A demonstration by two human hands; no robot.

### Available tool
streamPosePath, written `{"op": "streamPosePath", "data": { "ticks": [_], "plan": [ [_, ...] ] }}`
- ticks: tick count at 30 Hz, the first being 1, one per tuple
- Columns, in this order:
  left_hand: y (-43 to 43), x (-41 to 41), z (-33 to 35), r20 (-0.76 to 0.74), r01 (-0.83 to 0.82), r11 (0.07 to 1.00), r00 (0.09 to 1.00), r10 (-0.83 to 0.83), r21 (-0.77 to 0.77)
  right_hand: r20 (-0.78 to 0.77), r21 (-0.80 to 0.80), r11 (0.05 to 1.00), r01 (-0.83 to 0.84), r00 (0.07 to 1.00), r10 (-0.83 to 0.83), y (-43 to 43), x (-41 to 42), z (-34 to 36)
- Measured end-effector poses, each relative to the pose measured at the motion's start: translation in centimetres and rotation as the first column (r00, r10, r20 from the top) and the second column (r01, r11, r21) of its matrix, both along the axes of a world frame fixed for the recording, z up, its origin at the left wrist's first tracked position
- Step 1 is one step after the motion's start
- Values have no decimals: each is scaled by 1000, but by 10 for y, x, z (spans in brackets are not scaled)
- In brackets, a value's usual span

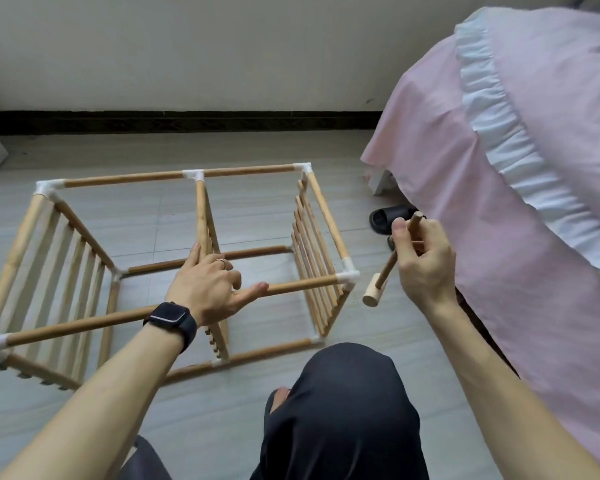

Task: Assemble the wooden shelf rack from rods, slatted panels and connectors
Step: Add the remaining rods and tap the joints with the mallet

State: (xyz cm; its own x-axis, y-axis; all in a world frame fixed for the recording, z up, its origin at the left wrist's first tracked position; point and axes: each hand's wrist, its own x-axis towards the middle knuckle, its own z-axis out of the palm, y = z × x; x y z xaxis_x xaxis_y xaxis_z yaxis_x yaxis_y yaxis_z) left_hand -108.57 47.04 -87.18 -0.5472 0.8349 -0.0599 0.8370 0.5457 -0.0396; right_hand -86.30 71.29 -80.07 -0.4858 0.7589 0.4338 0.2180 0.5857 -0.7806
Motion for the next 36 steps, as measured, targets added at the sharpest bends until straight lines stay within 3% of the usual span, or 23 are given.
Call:
{"op": "streamPosePath", "data": {
  "ticks": [2,4,6,9,16,18,22,26,27,31,34,36],
  "plan": [
    [-1,-4,1,-13,-4,1000,1000,4,-1,-124,-194,980,-44,992,20,-5,-10,7],
    [-1,-9,1,-27,-11,1000,1000,11,1,-348,-371,912,-174,937,37,-9,-20,17],
    [-1,-12,0,-39,-16,1000,999,16,1,-510,-424,868,-260,860,9,-12,-30,26],
    [-1,-15,0,-61,-18,1000,998,18,0,-631,-411,850,-330,776,-4,-17,-46,30],
    [-1,-17,-1,-81,-12,1000,997,10,-24,-563,-491,830,-265,824,-70,-33,-66,7],
    [0,-17,0,-79,-10,999,997,8,-30,-614,-468,823,-323,788,-40,-31,-68,22],
    [1,-17,2,-67,-14,1000,998,12,-20,-758,-247,876,-414,646,92,-24,-76,48],
    [-1,-16,5,-52,-12,1000,999,11,-23,-524,-249,928,-276,844,111,-51,-84,21],
    [0,-16,5,-56,-12,1000,998,11,-20,-520,-246,924,-292,844,128,-49,-87,22],
    [1,-17,6,-38,-14,1000,999,13,-24,-697,-153,916,-372,697,166,-21,-99,50],
    [1,-17,6,-41,-8,1000,999,7,-19,-474,-230,929,-290,867,153,-43,-99,21],
    [0,-17,5,-48,-15,1000,999,14,-11,-486,-252,899,-357,850,201,-44,-104,20]
  ]
}}
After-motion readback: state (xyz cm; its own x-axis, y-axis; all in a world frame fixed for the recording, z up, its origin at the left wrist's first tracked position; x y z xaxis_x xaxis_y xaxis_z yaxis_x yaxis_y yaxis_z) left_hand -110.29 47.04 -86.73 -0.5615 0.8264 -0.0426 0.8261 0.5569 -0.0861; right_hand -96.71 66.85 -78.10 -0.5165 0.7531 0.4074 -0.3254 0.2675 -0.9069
